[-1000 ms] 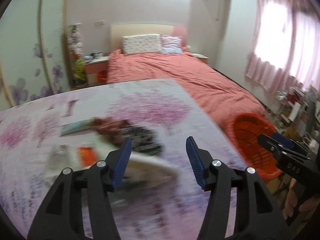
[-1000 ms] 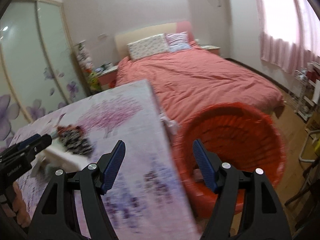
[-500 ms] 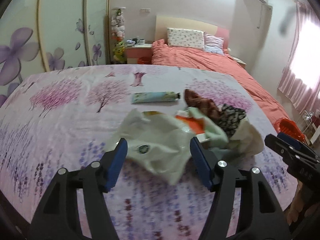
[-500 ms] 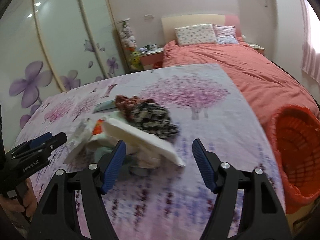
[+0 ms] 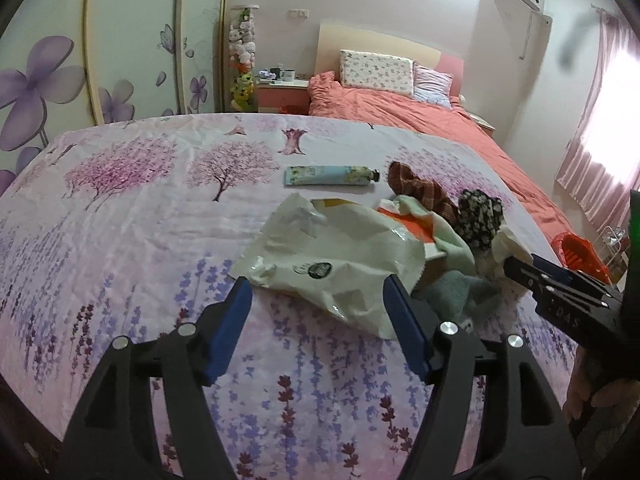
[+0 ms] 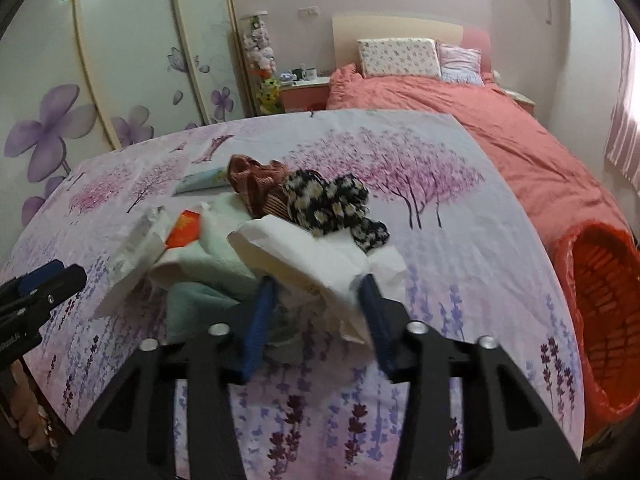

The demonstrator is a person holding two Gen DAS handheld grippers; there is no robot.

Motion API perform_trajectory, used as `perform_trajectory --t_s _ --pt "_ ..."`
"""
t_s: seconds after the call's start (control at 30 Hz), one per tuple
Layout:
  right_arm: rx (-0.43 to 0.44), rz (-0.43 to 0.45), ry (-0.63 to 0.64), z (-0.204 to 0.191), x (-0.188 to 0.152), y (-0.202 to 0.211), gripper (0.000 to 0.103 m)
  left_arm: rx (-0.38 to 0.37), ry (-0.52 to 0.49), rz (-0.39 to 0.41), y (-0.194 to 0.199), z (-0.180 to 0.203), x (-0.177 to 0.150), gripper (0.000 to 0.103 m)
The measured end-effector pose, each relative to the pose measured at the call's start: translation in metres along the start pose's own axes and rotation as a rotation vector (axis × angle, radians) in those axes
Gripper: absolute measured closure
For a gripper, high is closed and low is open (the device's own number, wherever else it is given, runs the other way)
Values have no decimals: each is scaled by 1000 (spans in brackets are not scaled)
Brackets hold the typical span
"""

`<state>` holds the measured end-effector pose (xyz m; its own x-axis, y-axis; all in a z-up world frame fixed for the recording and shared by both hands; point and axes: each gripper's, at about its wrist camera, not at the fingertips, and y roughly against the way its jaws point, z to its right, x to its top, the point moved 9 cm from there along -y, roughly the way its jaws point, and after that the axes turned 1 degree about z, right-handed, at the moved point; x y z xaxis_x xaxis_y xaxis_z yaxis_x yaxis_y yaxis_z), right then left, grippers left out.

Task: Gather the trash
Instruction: 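Grasp the white plastic bag with the left tool while the right tool grasps white tissue, then lift the held bag and tissue and carry both over the orange basket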

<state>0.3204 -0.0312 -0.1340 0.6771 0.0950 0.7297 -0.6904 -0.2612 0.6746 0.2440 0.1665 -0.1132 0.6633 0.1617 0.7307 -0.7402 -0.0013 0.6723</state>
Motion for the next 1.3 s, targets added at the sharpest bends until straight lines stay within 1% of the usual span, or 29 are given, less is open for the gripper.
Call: perform_trajectory --t_s 0.1,0.17,0.43,0.53,0.6,0.8,0.83,0.9,0.93,1.0,1.1,1.17,1.3 --pt "9 2 -7 0 -1 3 74 -10 -6 -4 -1 6 -3 35" --pt "17 10 -15 3 -1 7 76 -15 -8 -4 -1 10 -4 34" --pt "23 44 -79 18 3 25 77 -31 -34 0 2 33 -7 33" --pt "24 44 -98 23 2 28 77 -4 -60 -6 -4 40 -9 33" --pt "25 41 -114 26 0 29 77 33 -78 -17 -13 42 -9 35" --pt "25 38 -140 35 -2 33 77 127 -102 -48 -43 34 -11 48" --pt "27 39 -146 37 -2 33 77 142 -107 -51 -47 32 -11 52" --pt "30 39 -157 39 -3 34 77 160 -112 -66 -55 29 -13 67" --pt "30 40 -163 41 -2 35 77 156 -104 -78 -58 27 -14 74" --pt "28 43 -167 44 -2 36 77 135 -74 -78 -57 23 -13 79" --pt "24 49 -171 48 0 38 77 118 -55 -37 -49 15 0 86" --pt "23 54 -177 49 0 39 77 96 -43 -21 -44 8 10 93" --pt "32 69 -197 53 4 44 77 53 -2 11 -33 -4 32 96"
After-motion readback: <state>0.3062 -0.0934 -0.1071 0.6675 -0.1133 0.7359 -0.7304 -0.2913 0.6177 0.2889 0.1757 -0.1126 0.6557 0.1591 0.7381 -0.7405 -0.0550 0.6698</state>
